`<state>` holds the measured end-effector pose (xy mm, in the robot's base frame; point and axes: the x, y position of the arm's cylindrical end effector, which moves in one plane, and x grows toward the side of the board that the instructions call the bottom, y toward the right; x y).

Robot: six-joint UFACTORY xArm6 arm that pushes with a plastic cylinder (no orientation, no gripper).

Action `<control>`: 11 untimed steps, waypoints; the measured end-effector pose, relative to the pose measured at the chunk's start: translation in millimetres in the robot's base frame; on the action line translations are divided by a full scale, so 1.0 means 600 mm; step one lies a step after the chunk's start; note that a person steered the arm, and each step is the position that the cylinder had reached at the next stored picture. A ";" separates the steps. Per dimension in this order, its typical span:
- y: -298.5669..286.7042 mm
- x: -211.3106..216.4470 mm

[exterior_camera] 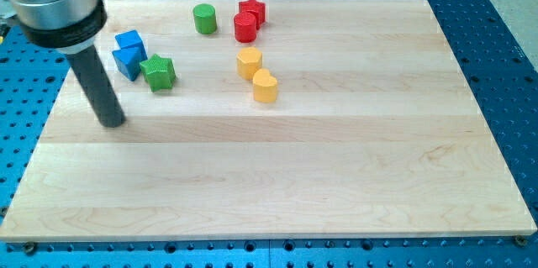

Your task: Push the green star into the green circle

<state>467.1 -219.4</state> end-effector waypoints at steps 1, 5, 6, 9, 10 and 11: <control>-0.012 0.013; -0.021 -0.021; -0.049 -0.015; 0.205 -0.207; 0.191 -0.207; 0.123 -0.177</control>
